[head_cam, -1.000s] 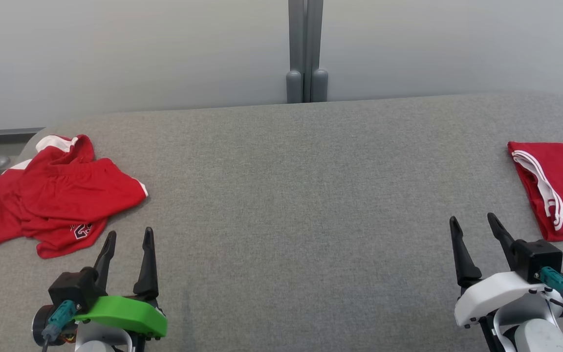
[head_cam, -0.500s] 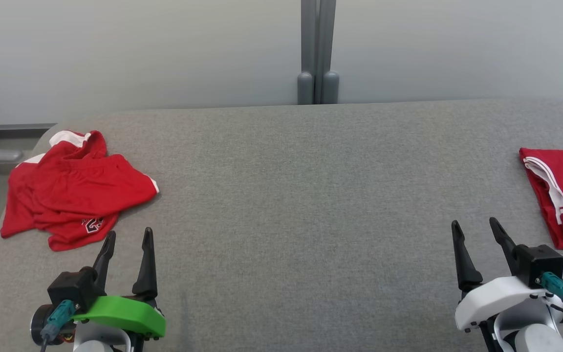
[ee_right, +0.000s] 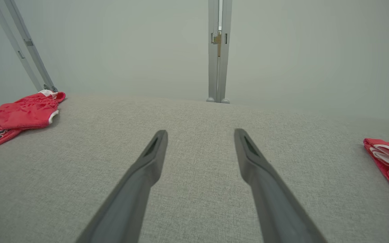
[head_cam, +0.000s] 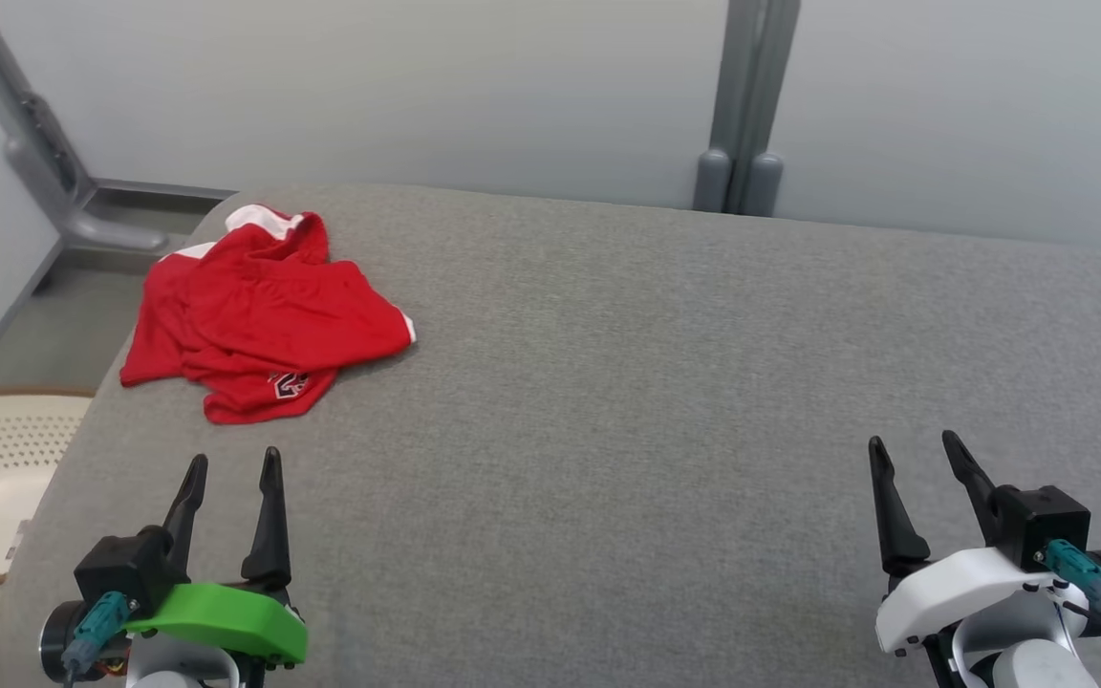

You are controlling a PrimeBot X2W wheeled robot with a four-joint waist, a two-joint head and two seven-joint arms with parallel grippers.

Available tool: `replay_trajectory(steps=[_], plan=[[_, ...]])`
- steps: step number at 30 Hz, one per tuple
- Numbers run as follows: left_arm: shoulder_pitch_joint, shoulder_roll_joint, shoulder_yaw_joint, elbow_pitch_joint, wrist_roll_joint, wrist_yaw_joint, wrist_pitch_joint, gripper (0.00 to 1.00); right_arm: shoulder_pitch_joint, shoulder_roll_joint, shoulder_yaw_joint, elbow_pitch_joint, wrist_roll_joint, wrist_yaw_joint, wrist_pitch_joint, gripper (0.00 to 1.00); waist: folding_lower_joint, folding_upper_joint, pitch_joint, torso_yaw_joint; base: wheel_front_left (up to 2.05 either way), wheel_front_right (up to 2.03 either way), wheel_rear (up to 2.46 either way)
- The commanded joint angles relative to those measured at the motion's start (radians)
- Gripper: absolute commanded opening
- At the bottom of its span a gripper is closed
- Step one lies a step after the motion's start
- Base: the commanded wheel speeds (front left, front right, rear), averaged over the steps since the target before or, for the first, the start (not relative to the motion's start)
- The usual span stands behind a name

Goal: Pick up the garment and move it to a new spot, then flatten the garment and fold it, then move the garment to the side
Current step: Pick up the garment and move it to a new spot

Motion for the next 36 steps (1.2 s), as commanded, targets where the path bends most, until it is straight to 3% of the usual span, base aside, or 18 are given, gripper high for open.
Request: replay_trajectory(steps=[1,9,18,28,36], plan=[[0.009,0.009,0.000,-0.001,-0.005,0.001,0.000,1.00,0.003,0.000,0.002,-0.002,0.002,-0.002,-0.004,1.00,0.0000,0.0000,-0.001,0.078,0.00,0.00,0.00],[0.028,0.014,0.001,-0.003,-0.008,0.005,0.000,1.00,0.005,0.001,0.018,0.003,0.007,-0.002,-0.001,1.00,0.0000,0.0000,-0.004,0.189,0.00,0.00,0.00],[0.042,0.020,0.009,-0.004,-0.017,0.008,0.000,1.00,0.020,0.002,0.023,0.011,0.013,-0.002,0.001,1.00,0.0000,0.0000,-0.021,0.265,0.00,0.00,0.00],[0.041,0.023,0.009,-0.001,-0.024,0.008,0.000,1.00,0.014,0.003,0.028,0.001,0.007,-0.002,0.009,1.00,0.0000,0.0000,-0.018,0.288,0.00,0.00,0.00],[0.009,0.021,0.001,0.007,-0.035,0.011,0.014,1.00,0.019,0.004,0.034,0.000,0.014,-0.002,0.009,1.00,0.0000,0.0000,-0.002,0.267,0.00,0.00,0.00]])
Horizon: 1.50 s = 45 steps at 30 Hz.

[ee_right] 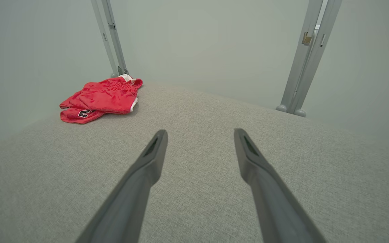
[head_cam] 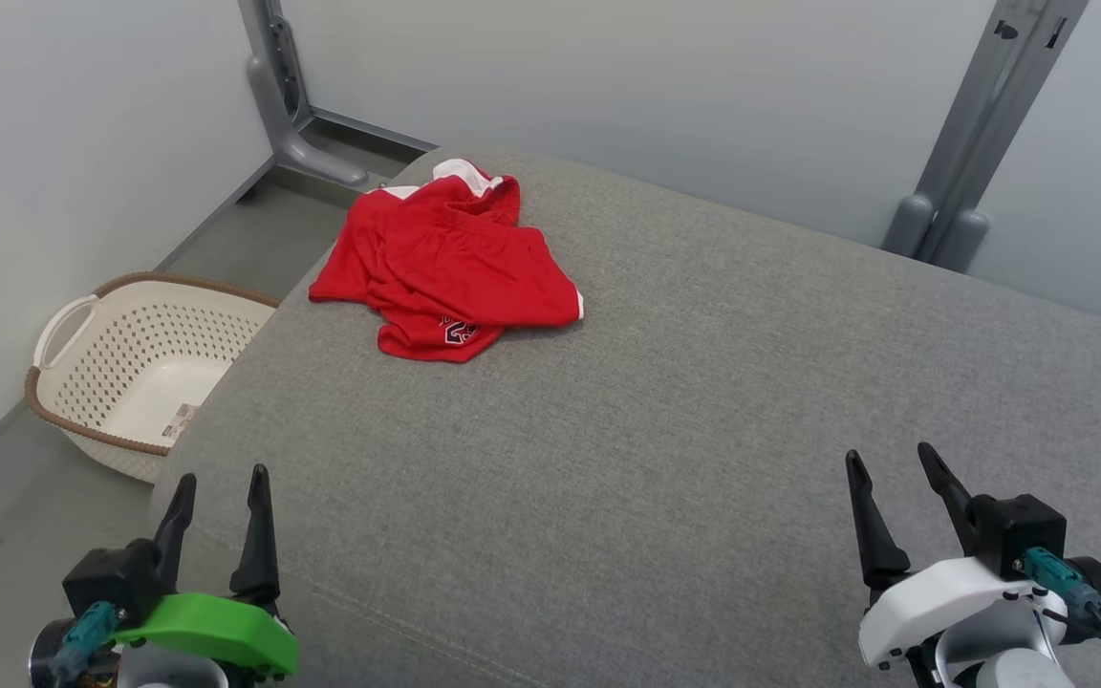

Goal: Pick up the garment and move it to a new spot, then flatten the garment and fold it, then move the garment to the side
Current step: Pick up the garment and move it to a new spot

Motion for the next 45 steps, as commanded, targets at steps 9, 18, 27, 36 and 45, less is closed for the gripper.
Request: replay_trajectory(steps=[9,18,27,36,45], plan=[[-0.216,0.015,-0.038,0.150,-0.062,-0.005,0.196,1.00,-0.021,-0.008,0.019,-0.013,-0.006,-0.002,0.021,1.00,0.0000,0.0000,0.023,-0.082,0.00,0.00,0.00],[-0.428,0.046,0.013,0.345,-0.140,-0.006,0.278,1.00,-0.078,-0.056,0.078,-0.059,-0.008,-0.002,0.069,1.00,0.0000,0.0000,0.107,-0.252,0.00,0.00,0.00],[-0.581,0.133,0.101,0.491,-0.208,0.032,0.317,1.00,-0.134,-0.112,0.097,-0.148,-0.003,-0.002,0.120,1.00,0.0000,0.0000,0.244,-0.444,0.00,0.00,0.00],[-0.669,0.208,0.160,0.585,-0.245,0.126,0.365,1.00,-0.158,-0.133,0.065,-0.244,-0.002,-0.002,0.148,1.00,0.0000,0.0000,0.383,-0.547,0.00,0.00,0.00],[-0.693,0.230,0.173,0.655,-0.257,0.179,0.412,1.00,-0.157,-0.124,0.048,-0.279,-0.009,-0.002,0.139,1.00,0.0000,0.0000,0.454,-0.562,0.00,0.00,0.00]])
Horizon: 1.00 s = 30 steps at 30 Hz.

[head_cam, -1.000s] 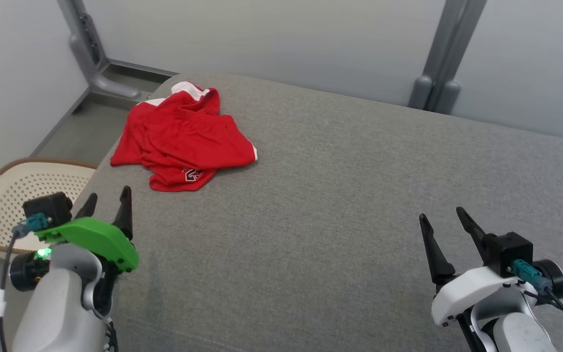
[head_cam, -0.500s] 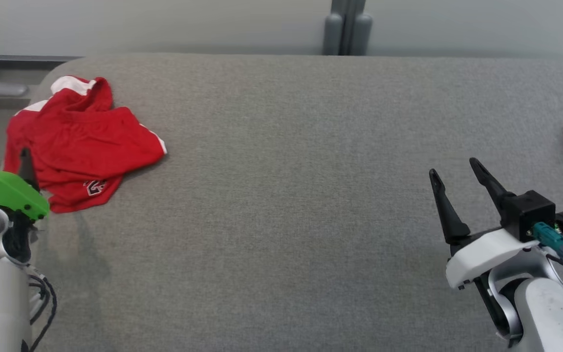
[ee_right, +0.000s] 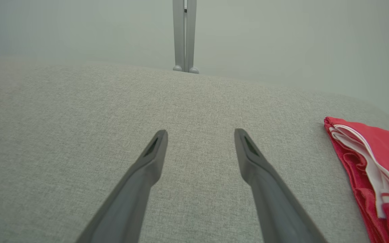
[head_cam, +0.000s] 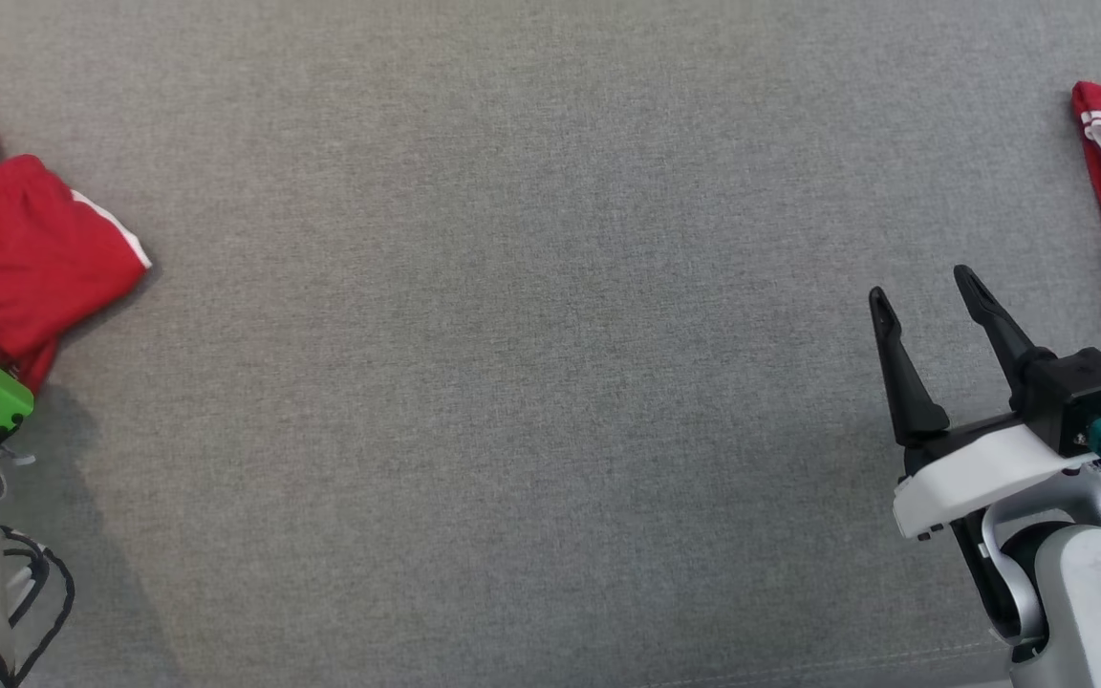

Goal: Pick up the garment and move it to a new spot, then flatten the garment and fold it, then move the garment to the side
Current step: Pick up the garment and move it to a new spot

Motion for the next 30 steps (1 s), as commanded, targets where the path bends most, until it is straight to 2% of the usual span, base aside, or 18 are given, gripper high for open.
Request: replay_trajectory(steps=[1,2,3,5,11,15,22,30], plan=[[-0.019,0.011,0.001,0.014,-0.007,0.000,0.009,0.88,-0.014,0.002,0.003,-0.002,-0.007,-0.002,-0.007,1.00,-0.0001,0.0000,0.053,-0.043,0.00,0.00,0.00],[-0.019,0.011,-0.003,0.022,-0.005,-0.006,0.010,0.36,-0.018,0.006,0.006,0.002,-0.004,-0.002,-0.008,1.00,-0.0001,0.0000,0.052,-0.041,0.00,0.00,0.00],[-0.016,0.009,-0.006,0.030,-0.003,-0.010,0.010,0.00,-0.019,0.008,0.008,0.006,-0.002,-0.002,-0.011,1.00,-0.0001,0.0000,0.049,-0.039,0.00,0.00,0.00],[-0.015,0.011,-0.013,0.045,-0.004,-0.032,0.008,0.00,-0.017,0.012,0.011,0.019,0.000,-0.002,-0.018,1.00,-0.0001,0.0000,0.034,-0.032,0.00,0.00,0.00],[-0.078,0.068,-0.046,0.028,0.023,-0.107,-0.048,0.00,-0.022,0.031,0.037,0.082,0.014,-0.002,-0.050,1.00,-0.0001,0.0000,-0.059,-0.005,0.00,0.00,0.00],[-0.138,0.069,-0.089,-0.023,0.050,-0.139,-0.049,0.00,-0.009,0.050,0.060,0.136,0.027,-0.002,-0.075,1.00,-0.0001,0.0000,-0.145,0.016,0.00,0.00,0.00],[-0.214,-0.012,-0.214,-0.189,0.116,-0.160,-0.017,0.00,0.040,0.082,0.081,0.221,0.044,-0.002,-0.109,1.00,-0.0001,0.0000,-0.280,0.028,0.00,0.00,0.00],[-0.238,-0.164,-0.320,-0.430,0.087,-0.178,0.046,0.00,0.053,0.096,0.088,0.246,0.042,-0.002,-0.124,1.00,-0.0001,0.0000,-0.331,-0.057,0.00,0.00,0.00]])
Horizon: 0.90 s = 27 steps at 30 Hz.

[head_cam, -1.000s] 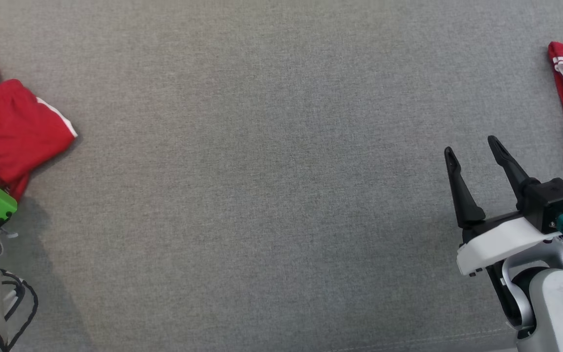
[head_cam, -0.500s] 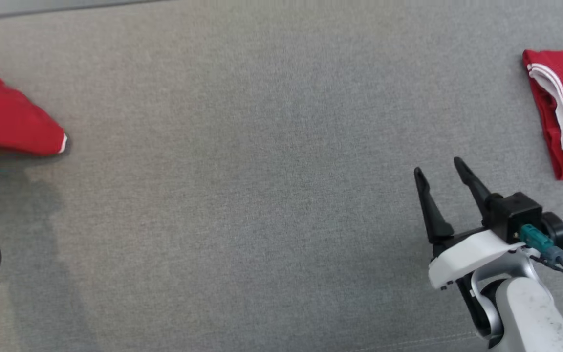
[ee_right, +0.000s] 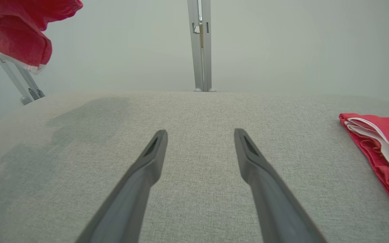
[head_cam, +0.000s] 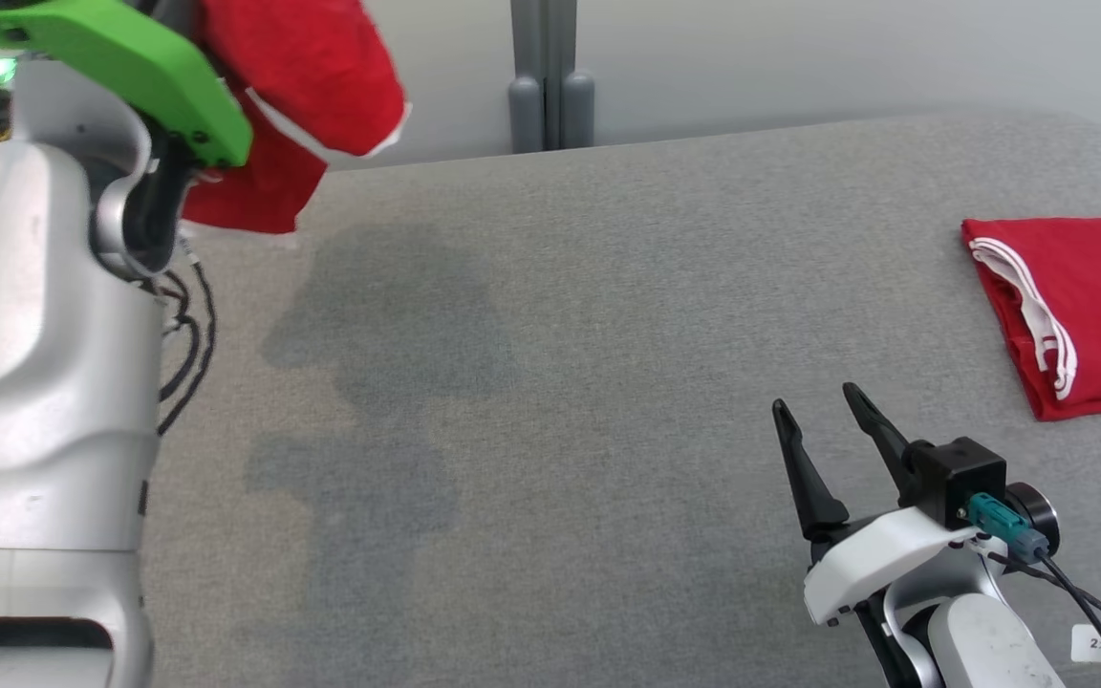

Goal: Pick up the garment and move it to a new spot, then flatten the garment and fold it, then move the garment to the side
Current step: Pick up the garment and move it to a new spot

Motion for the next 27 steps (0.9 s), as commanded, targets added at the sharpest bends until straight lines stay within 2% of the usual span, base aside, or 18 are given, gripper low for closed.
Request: replay_trajectory(steps=[1,6,10,14,20,22,23,27], plan=[[0.000,-0.031,-0.014,-0.036,-0.017,-0.006,0.007,0.00,0.005,-0.001,-0.001,0.002,-0.004,-0.002,-0.004,1.00,0.0000,0.0000,-0.035,-0.063,0.00,0.00,0.00],[0.047,-0.109,-0.070,-0.134,-0.043,-0.005,0.010,0.00,-0.005,0.002,-0.012,-0.005,-0.008,-0.002,-0.002,1.00,0.0000,0.0000,-0.017,-0.137,0.00,0.00,0.00],[0.096,-0.140,-0.141,-0.152,-0.065,-0.005,-0.004,0.00,-0.018,0.003,-0.008,-0.008,-0.008,-0.002,-0.002,1.00,0.0000,0.0000,0.010,-0.197,0.00,0.00,0.00],[0.180,-0.145,-0.215,-0.109,-0.101,-0.001,-0.027,0.00,-0.033,0.009,0.010,-0.007,-0.002,-0.002,-0.007,1.00,0.0000,0.0000,0.040,-0.254,0.00,0.00,0.00],[0.295,-0.147,-0.307,0.032,-0.094,0.029,-0.063,0.00,-0.047,0.017,0.024,0.008,0.008,-0.002,-0.024,1.00,0.0000,0.0000,0.079,-0.311,0.00,0.00,0.00],[0.318,-0.146,-0.326,0.083,-0.081,0.037,-0.073,0.42,-0.050,0.018,0.019,0.013,0.009,-0.002,-0.031,1.00,0.0000,0.0000,0.088,-0.315,0.00,0.00,0.00],[0.327,-0.145,-0.330,0.108,-0.076,0.043,-0.083,1.00,-0.051,0.018,0.017,0.015,0.008,-0.002,-0.032,1.00,0.0000,0.0000,0.091,-0.315,0.00,0.00,0.00],[0.351,-0.130,-0.326,0.152,-0.072,0.044,-0.157,1.00,-0.046,0.020,-0.005,0.019,-0.001,-0.002,-0.039,1.00,0.0000,0.0000,0.095,-0.290,0.00,0.00,0.00]])
